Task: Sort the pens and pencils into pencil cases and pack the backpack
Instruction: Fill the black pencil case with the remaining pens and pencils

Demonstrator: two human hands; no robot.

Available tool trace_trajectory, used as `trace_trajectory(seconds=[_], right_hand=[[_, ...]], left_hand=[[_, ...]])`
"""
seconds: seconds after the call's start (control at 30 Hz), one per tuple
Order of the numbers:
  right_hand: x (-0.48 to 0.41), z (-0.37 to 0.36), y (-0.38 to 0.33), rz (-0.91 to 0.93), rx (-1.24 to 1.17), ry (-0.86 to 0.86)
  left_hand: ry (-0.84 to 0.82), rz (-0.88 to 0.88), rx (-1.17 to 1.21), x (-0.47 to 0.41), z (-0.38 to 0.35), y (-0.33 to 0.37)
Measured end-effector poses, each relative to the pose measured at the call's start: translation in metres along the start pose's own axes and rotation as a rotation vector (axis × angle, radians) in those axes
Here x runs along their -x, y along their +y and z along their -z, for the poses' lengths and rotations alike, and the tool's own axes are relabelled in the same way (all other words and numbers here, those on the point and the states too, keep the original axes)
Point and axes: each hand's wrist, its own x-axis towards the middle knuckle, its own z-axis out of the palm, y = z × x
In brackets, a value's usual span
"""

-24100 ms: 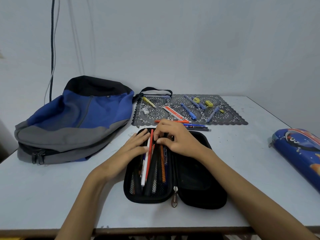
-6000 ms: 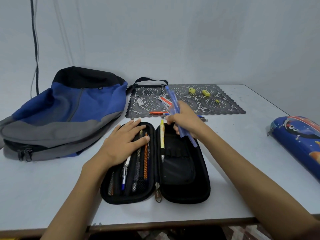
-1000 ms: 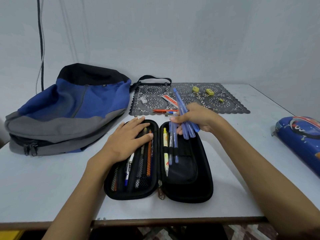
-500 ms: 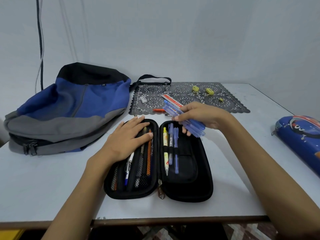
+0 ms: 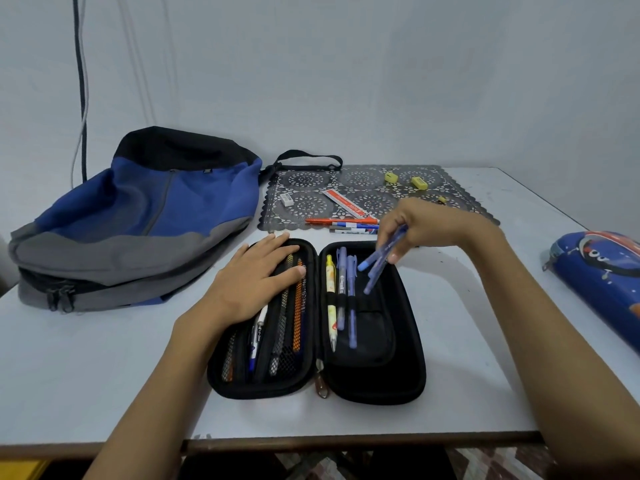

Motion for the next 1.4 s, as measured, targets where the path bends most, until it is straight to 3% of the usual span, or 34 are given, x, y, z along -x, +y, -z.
trace_trajectory(seconds=[0.73,1.03,1.3,1.4], right_hand=[[-0.020,-0.020,-0.014,0.138,0.222,0.092],[-0.010,-0.027,-0.035,0.182,-0.007,-0.085],[-0.004,-0.007,-0.017,0.094,0.114,0.247],[-0.006,-0.008,-0.013,0.111,0.209,0.281]], left_hand=[[0.006,-0.002,0.004,0.000,0.000,0.000],[0.003,0.000,-0.003,-0.001,0.000,0.000],[0.009,-0.005,-0.007,0.000,0.001,0.001],[0.008,-0.005,-0.002,0.000,0.001,0.001]])
